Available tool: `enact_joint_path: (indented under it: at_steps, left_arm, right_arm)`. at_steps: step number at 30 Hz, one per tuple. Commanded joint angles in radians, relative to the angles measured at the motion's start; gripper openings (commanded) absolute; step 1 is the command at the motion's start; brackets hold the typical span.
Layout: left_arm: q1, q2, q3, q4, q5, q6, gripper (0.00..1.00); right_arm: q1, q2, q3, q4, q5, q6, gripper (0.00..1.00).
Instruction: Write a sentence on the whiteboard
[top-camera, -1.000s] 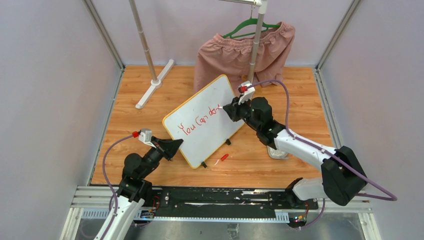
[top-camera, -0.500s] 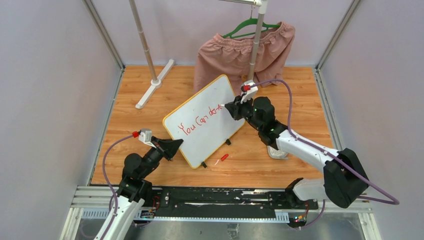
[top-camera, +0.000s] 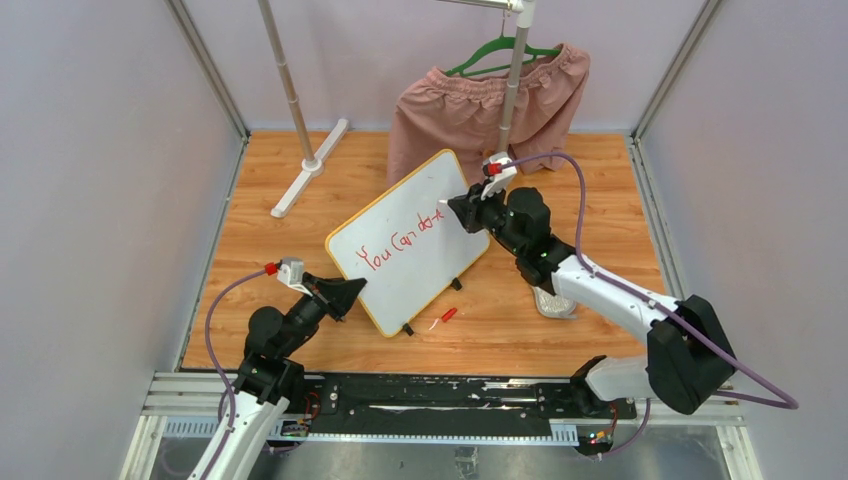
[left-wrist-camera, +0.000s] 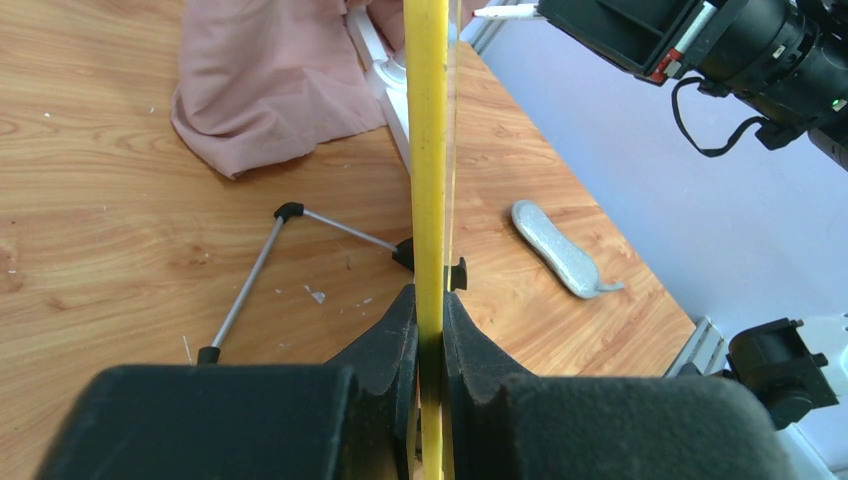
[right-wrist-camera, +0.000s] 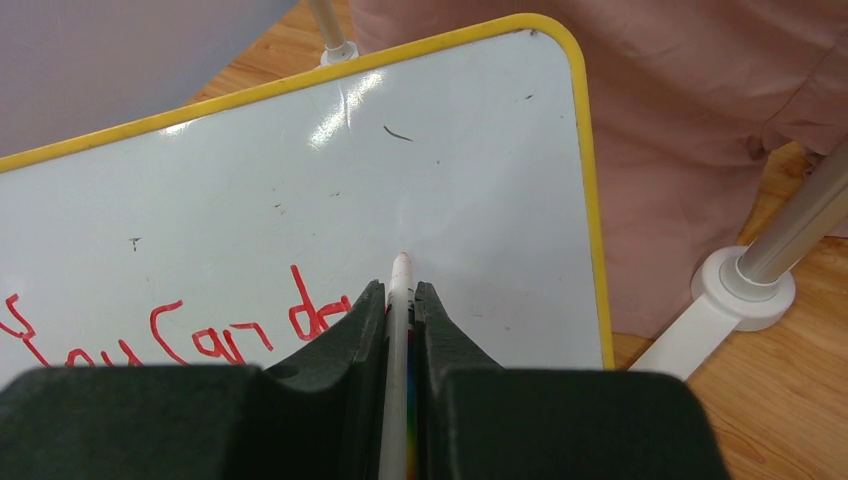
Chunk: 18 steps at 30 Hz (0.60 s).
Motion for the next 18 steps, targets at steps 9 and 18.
enact_joint_path:
  at_steps: [9, 18]
  left_arm:
    - [-0.011, -0.056, -0.074, -0.077, 0.013, 0.050, 0.00]
    - [-0.011, -0.054, -0.075, -0.077, 0.011, 0.048, 0.00]
  right_arm:
    - [-0.030, 0.005, 0.042, 0.048, 0.017, -0.013, 0.00]
    - [-0.033, -0.021, -0.011, 0.101, 0.026, -0.007, 0.00]
